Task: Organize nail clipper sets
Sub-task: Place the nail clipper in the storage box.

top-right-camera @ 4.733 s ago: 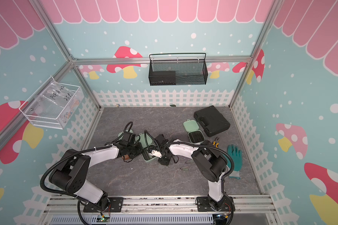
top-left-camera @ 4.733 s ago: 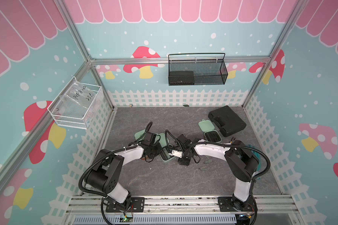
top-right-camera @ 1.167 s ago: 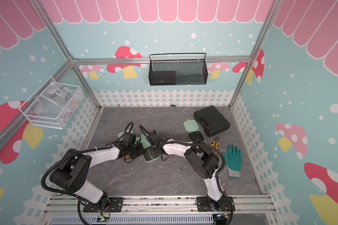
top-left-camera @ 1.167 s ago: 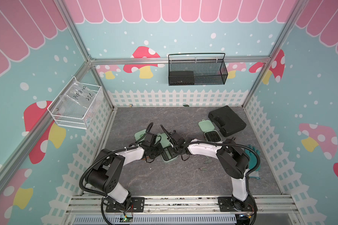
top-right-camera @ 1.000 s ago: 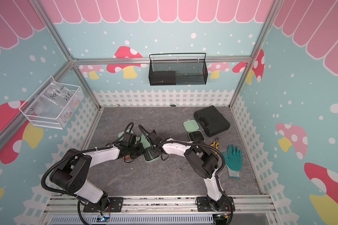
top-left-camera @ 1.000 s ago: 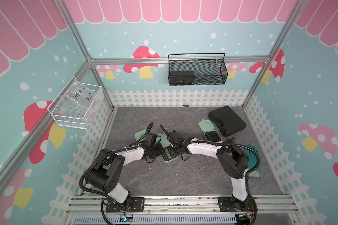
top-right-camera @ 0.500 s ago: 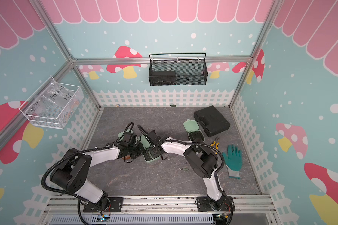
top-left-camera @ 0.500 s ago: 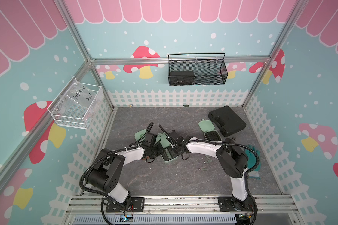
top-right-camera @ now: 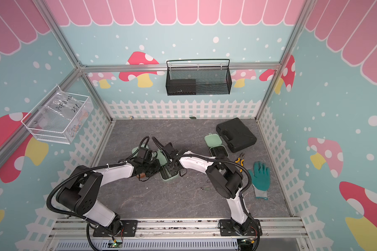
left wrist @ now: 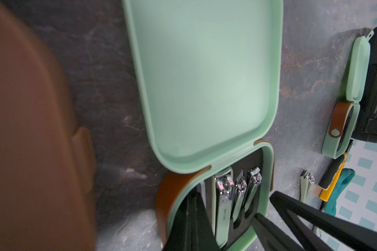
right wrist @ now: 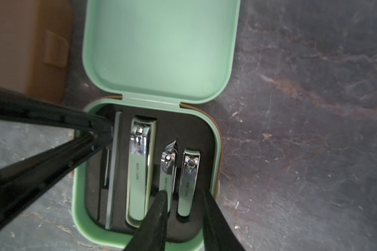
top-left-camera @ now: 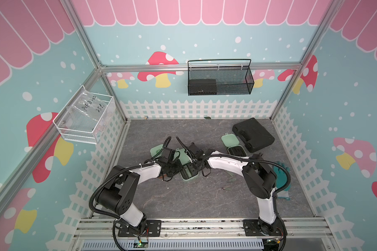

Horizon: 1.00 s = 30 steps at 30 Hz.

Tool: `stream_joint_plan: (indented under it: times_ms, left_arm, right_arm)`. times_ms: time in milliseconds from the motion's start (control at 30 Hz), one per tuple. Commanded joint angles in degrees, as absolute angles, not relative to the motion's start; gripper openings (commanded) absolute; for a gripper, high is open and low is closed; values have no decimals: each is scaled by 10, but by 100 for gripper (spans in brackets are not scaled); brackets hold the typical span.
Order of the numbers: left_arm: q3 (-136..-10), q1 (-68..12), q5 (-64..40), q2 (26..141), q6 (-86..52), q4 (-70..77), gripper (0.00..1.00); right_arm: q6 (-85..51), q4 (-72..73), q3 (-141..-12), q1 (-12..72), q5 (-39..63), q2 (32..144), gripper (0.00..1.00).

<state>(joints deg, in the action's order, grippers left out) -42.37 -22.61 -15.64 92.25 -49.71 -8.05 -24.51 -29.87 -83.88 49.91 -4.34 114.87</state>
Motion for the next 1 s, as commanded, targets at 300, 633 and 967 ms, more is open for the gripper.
stream_joint_plan:
  times_ms: [300, 633, 967]
  left_arm:
    - [-415, -222, -126, 950, -503, -120, 0]
    - [-417, -222, -127, 957, -501, -120, 0]
    - [-417, -222, -127, 962, -502, -116, 0]
  right_arm:
    - [-216, -272, -897, 485, -27, 1183, 19]
    - [-224, -263, -880, 484, -12, 1206, 17]
    - [-275, -208, -756, 488, -14, 1179, 16]
